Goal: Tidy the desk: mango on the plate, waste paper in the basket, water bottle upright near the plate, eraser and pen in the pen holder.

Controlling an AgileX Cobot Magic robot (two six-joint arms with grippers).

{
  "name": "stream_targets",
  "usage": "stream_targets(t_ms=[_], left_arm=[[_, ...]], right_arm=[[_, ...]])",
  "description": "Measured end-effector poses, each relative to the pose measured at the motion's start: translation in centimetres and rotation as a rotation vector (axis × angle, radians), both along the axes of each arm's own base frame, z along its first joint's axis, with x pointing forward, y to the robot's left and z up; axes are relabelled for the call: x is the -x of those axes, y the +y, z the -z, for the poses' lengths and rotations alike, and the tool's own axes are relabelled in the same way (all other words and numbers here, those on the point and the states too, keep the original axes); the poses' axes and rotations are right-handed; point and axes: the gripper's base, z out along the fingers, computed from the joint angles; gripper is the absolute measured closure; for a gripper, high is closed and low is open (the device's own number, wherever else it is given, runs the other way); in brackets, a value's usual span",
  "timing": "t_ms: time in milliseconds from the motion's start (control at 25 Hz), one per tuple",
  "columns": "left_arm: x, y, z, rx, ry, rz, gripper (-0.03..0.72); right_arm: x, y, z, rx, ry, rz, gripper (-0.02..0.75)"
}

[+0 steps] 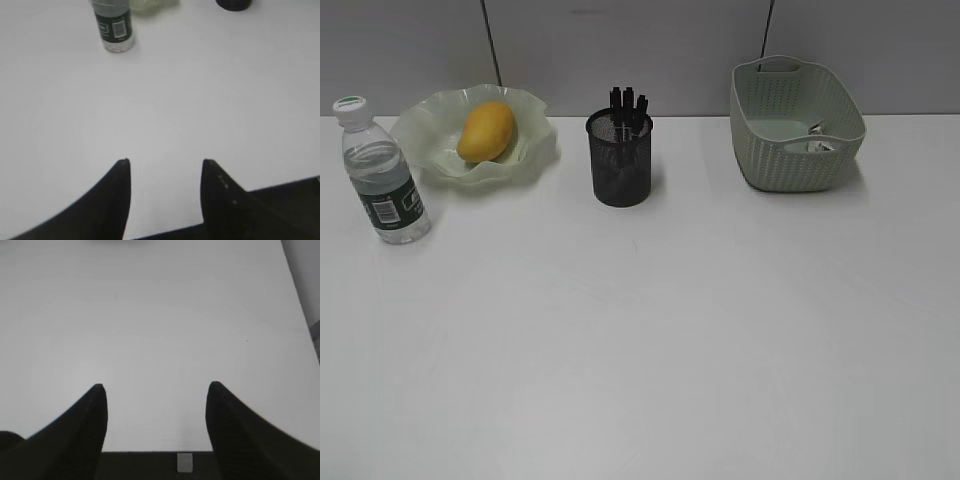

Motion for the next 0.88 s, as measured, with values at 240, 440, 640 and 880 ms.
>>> stream_targets(t_ms=[240, 440, 640, 880], left_arm=[[1.3, 0.4, -0.1, 0.017, -0.084, -0.137, 0.349], [2.4, 0.5, -0.1, 0.025, -0.147, -0.195, 0.351], [2.6, 0.5, 0.0, 0.028, -0.164, -0.219, 0.355], [2.6, 0.5, 0.0, 0.027, -0.163, -0.222, 0.356]], right_arm=[[2.2, -0.3, -0.1, -0.012, -0.133, 0.084, 0.243], [2.6, -0.3, -0.1, -0.014, -0.162, 0.09, 0.243], [2.6, -0.3, -0.1, -0.014, -0.161, 0.09, 0.243], [2.6, -0.3, -0.1, -0.014, -0.161, 0.09, 0.243]])
